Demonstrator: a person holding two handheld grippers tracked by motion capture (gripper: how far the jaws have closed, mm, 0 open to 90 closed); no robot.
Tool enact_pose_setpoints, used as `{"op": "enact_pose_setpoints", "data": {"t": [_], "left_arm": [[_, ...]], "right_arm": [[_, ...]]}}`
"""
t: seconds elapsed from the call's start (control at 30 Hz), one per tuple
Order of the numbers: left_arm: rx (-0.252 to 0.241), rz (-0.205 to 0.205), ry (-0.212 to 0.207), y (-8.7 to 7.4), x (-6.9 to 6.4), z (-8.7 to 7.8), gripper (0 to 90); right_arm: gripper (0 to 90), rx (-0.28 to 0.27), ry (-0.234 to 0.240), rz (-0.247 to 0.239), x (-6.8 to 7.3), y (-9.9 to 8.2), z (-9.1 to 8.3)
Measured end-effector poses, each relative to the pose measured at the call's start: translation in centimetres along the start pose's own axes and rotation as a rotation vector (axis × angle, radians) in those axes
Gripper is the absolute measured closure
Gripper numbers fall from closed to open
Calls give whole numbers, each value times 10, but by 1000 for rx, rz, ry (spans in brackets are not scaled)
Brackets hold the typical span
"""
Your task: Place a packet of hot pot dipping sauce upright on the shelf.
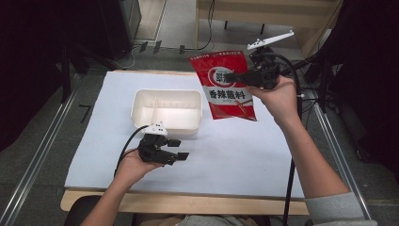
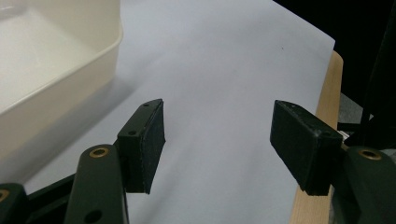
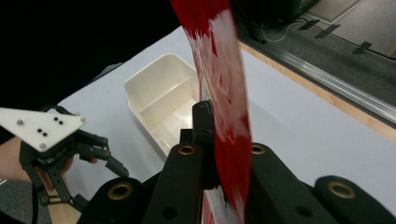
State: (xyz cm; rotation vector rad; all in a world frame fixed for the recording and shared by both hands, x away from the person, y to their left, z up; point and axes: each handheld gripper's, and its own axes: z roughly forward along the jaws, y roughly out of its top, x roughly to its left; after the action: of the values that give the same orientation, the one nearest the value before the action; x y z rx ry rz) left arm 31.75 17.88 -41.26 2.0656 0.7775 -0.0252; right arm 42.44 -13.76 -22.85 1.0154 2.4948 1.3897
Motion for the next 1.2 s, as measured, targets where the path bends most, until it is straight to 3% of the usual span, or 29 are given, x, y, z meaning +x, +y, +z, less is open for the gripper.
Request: {"op": "enact_pose_setpoints", "data": {"t": [0.2, 0.5, 0.77, 1.03, 1.2], "left_arm": [[-2, 7, 0, -1, 0, 1, 369], [2, 3, 12, -2, 2, 2, 368], [-7, -5, 11, -3, 5, -2, 372], [-9, -13, 13, -3, 5, -3, 374], [-13, -30, 12, -3, 8, -6, 377]], "right_arm": [[900, -13, -5, -31, 7, 25, 11], [900, -1, 2, -37, 15, 48, 36], [900, 1, 17, -28, 24, 69, 68], [900, 14, 23, -56, 37, 81, 107], [900, 30, 31, -33, 37, 85, 128]]}}
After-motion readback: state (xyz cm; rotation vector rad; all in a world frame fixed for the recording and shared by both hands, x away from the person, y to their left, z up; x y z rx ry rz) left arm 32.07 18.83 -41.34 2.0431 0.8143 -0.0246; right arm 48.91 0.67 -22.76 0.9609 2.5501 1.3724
